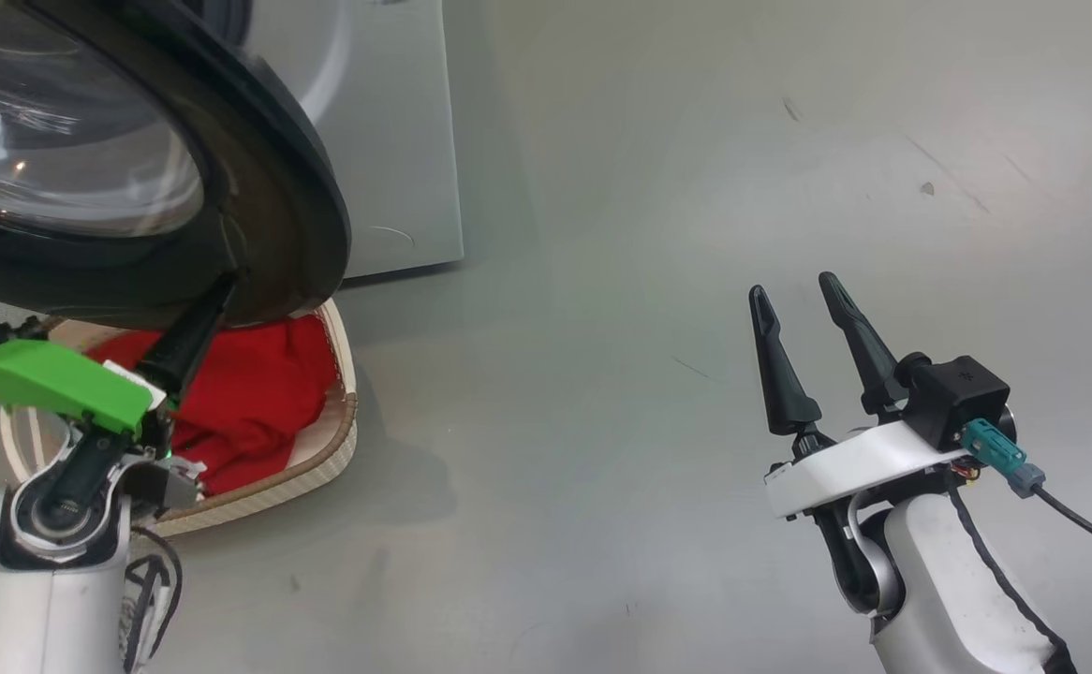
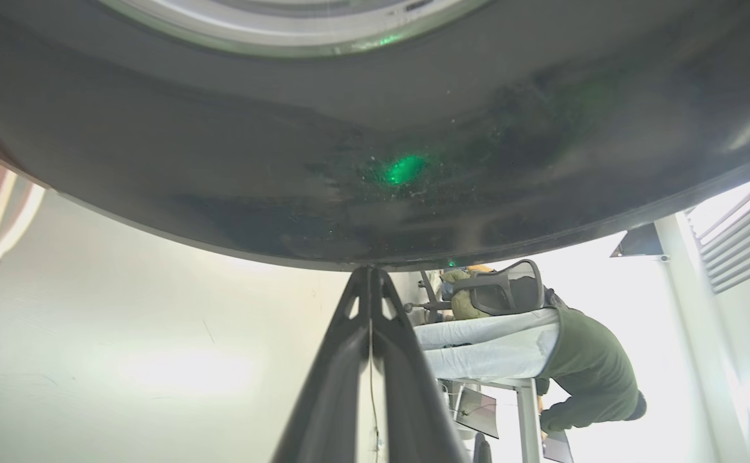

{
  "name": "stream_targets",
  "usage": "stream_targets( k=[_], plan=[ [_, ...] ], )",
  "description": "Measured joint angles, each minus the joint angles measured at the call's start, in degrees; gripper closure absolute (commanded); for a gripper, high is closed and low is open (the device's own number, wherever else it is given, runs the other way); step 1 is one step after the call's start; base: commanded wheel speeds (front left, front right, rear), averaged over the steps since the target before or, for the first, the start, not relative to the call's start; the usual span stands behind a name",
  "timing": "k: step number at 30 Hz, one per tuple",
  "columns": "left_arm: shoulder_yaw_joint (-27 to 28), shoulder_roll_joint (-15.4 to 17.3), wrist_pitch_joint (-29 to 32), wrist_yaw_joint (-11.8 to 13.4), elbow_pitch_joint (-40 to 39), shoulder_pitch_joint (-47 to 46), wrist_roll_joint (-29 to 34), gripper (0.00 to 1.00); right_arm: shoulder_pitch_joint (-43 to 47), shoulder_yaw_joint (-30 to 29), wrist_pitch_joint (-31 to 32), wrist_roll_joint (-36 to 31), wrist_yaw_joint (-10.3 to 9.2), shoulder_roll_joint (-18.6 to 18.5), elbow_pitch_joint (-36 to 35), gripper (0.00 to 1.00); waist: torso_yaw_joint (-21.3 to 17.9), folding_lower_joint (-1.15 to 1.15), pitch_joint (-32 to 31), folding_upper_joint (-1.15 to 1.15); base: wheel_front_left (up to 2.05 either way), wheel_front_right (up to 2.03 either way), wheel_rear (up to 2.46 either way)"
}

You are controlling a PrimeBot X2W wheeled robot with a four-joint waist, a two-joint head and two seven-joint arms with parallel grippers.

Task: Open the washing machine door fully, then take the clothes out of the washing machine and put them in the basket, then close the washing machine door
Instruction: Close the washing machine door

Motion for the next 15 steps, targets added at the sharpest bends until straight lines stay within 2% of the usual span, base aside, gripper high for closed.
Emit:
stream_targets(
  k=[2,6,10,15],
  plan=[
    [-0.1,1.0,-1.9,-1.5,0.2,1.5,2.9,1.00,0.1,-0.2,0.0,-0.1,0.00,0.0,0.1,0.00,0.8,0.00,-0.8,0.00,0.00,0.00,0.00],
    [-1.1,3.2,-6.1,-2.5,0.0,3.0,10.0,1.00,0.9,-1.1,0.0,-0.2,0.00,0.0,0.3,0.00,2.6,0.00,-2.6,0.00,0.00,0.00,0.00],
    [-2.9,5.8,-11.3,-3.0,-1.2,4.9,18.5,1.00,2.0,-1.6,0.0,-0.3,0.00,-0.1,0.5,0.00,4.6,0.00,-4.4,0.00,0.00,0.00,0.00],
    [-5.0,6.9,-18.2,-3.0,-2.9,6.9,26.7,1.00,3.0,-2.3,0.0,-0.4,0.00,-0.5,0.6,0.00,7.2,0.00,-6.3,0.00,0.00,0.00,0.00]
  ],
)
